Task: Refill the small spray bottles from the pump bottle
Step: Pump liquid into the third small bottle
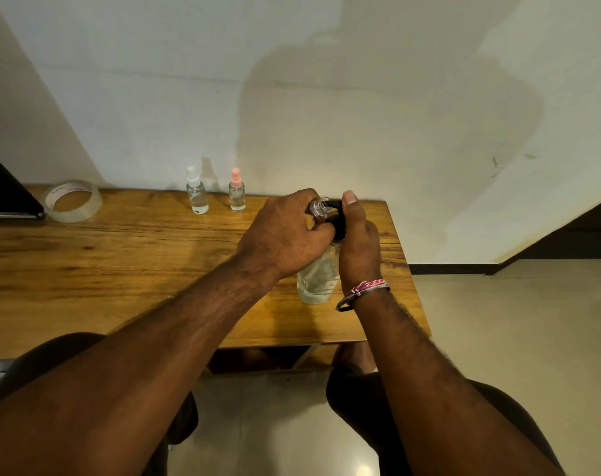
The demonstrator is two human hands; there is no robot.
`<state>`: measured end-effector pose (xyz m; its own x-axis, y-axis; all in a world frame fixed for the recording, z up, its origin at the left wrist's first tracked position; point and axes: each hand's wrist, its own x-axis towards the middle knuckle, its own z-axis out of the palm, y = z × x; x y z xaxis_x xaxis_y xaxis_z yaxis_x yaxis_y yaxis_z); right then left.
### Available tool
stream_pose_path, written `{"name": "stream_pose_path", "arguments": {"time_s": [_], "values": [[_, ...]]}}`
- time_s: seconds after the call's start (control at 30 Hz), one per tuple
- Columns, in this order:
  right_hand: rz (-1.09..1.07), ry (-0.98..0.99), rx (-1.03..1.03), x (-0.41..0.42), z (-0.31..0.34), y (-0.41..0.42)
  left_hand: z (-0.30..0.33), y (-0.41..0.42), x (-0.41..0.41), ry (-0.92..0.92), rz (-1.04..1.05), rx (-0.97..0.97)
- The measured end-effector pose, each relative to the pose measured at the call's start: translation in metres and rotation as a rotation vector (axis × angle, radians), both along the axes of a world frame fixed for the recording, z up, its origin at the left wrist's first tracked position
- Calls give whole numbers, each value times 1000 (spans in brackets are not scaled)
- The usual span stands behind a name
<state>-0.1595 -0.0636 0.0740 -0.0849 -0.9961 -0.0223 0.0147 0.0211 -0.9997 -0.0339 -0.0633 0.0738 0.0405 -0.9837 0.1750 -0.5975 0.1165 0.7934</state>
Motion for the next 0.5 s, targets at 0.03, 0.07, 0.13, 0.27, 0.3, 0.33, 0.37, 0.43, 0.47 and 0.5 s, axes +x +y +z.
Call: {"name": "stream_pose_path", "arguments": {"time_s": [0.03, 0.07, 0.13, 0.27, 0.3, 0.33, 0.37, 0.43, 0.47, 0.5], "values": [[11, 3, -2, 0, 0, 1, 1, 0, 0, 10, 1, -3], [17, 9, -1, 0, 1, 2, 1, 0, -1, 15, 3, -3], [26, 23, 7, 0, 1, 3, 2, 0, -1, 20, 5, -1], [62, 38, 15, 0, 2, 3, 2, 0, 0, 21, 11, 3], [67, 38, 14, 0, 2, 4, 2, 0, 0, 16, 11, 0], [68, 32, 18, 0, 2, 5, 2, 0, 0, 13, 12, -2], [65, 23, 24, 0, 3, 5, 3, 0, -1, 13, 11, -3], [53, 10, 25, 1, 3, 5, 3, 1, -1, 11, 7, -1], [44, 7, 27, 1, 4, 5, 3, 1, -1, 8, 6, 2], [34, 1, 29, 2, 4, 5, 3, 0, -1, 6, 6, 4]]}}
